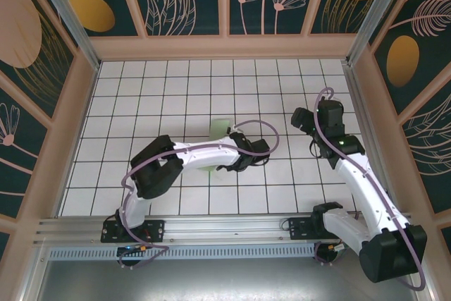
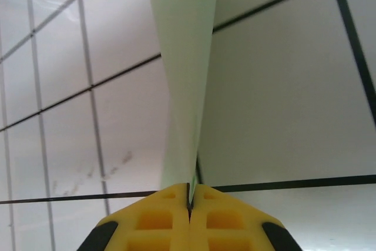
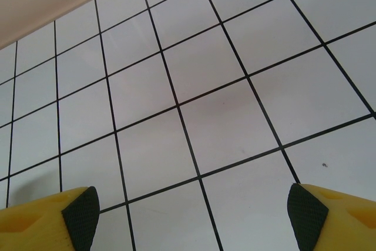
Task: Fold a paper plane with a square sheet of paper (fold left side to right side)
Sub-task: Turn over the paper at the center of the table.
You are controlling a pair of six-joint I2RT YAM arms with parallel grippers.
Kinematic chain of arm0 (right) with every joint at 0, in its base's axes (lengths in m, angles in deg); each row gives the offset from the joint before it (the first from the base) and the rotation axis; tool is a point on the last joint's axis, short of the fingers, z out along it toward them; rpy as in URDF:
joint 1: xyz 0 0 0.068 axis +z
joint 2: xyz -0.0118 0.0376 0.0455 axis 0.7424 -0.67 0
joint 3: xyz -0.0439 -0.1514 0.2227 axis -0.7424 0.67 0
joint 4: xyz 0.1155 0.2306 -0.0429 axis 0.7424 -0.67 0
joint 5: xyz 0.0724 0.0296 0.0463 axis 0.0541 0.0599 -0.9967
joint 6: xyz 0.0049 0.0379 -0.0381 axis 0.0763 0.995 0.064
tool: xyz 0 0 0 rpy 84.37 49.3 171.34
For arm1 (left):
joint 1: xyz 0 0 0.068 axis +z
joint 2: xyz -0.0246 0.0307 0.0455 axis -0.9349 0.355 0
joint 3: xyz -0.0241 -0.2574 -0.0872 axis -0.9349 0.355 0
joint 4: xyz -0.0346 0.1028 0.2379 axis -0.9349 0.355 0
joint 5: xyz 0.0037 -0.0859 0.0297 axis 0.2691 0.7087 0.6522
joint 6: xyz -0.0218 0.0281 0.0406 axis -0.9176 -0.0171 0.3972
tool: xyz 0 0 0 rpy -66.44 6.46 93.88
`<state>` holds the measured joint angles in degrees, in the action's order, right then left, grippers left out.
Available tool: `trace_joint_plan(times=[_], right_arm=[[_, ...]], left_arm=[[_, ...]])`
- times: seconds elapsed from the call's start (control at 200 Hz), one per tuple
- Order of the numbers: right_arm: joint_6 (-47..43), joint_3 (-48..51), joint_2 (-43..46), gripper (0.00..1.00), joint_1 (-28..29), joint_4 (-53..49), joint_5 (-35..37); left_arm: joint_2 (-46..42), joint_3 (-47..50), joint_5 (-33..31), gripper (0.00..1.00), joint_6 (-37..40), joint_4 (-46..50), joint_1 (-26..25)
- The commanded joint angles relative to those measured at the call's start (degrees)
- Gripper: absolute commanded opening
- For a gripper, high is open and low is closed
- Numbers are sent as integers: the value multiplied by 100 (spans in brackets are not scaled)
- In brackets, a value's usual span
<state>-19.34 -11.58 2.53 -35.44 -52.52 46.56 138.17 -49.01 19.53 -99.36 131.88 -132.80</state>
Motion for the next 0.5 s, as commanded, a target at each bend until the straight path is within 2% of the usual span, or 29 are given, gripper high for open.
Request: trace_joint_plan(times=[0.0,0.08,0.205,0.495], right_arm=[[-63,78,115,86,-73,-166,-52],[-51,127,115,86,-89,-138,-125],[7,267,113,86,-102,-9,-308],[66,482,-15,86,-111,96,-622]], left_arm=[[232,-177,697,0,387,-337,191],[287,-183,1199,0,658,-628,323],[437,-393,1585,0,930,-789,493],[814,-911,2331,15,1495,-1146,873]])
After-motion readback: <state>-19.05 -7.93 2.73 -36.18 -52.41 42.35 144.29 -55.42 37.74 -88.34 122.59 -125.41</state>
